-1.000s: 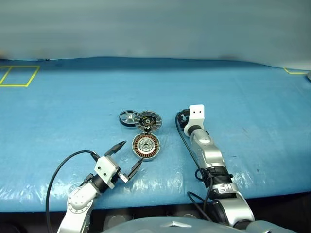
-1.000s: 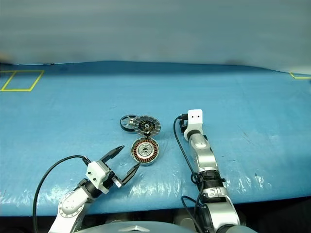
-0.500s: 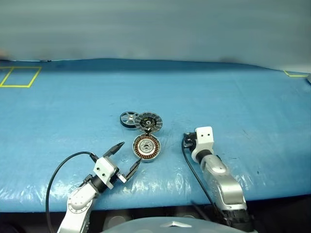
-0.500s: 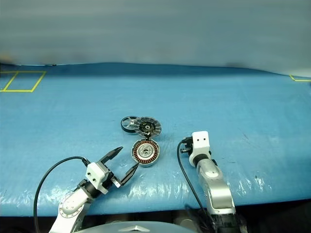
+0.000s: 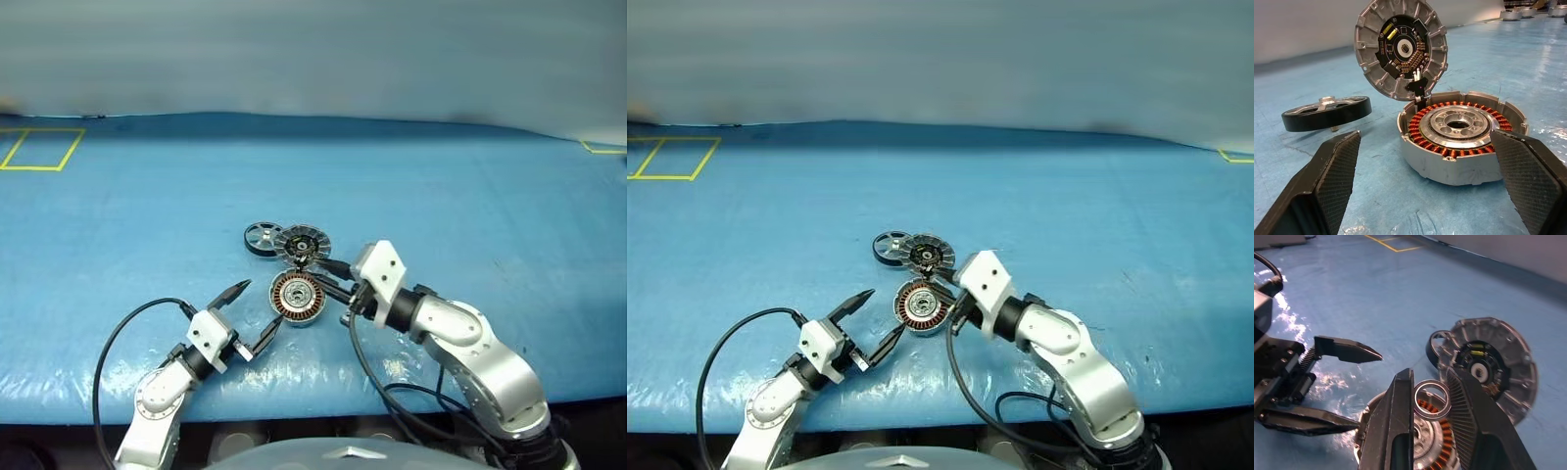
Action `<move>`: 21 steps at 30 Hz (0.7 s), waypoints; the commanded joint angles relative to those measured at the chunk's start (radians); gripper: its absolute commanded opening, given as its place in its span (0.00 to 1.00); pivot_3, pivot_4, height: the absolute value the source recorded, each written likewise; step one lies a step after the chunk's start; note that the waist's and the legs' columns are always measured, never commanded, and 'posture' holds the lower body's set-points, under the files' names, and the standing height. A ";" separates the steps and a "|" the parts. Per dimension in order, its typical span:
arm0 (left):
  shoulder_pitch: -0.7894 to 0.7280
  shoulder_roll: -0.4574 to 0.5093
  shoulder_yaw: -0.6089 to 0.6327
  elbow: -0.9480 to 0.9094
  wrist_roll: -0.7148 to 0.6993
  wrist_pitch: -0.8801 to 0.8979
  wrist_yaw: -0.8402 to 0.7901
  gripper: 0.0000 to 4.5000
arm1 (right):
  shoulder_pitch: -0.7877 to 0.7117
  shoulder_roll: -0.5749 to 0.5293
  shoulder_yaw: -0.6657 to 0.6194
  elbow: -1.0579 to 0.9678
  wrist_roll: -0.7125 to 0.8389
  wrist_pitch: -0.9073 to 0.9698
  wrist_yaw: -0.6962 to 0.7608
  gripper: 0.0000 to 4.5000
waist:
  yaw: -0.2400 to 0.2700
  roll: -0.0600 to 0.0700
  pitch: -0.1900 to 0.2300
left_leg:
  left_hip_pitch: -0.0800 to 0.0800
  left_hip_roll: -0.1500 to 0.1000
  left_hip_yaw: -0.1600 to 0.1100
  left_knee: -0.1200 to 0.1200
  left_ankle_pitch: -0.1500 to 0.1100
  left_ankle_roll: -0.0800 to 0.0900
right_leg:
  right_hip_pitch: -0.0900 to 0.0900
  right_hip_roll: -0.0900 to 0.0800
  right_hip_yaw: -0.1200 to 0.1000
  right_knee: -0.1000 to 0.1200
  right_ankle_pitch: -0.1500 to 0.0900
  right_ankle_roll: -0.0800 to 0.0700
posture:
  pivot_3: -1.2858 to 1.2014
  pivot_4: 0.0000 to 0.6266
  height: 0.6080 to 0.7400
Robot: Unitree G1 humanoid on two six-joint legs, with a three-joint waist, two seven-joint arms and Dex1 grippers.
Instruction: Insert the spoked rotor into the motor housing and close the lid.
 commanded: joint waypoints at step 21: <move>0.026 0.007 0.002 -0.020 -0.016 -0.013 -0.007 1.00 | -0.014 0.104 0.121 0.338 -0.138 -0.159 -0.043 0.15 | -0.001 0.000 0.000 | 0.001 0.000 0.001 0.001 0.000 0.000 | 0.001 0.000 0.000 0.001 -0.001 -0.001 | 0.52 0.24 1.00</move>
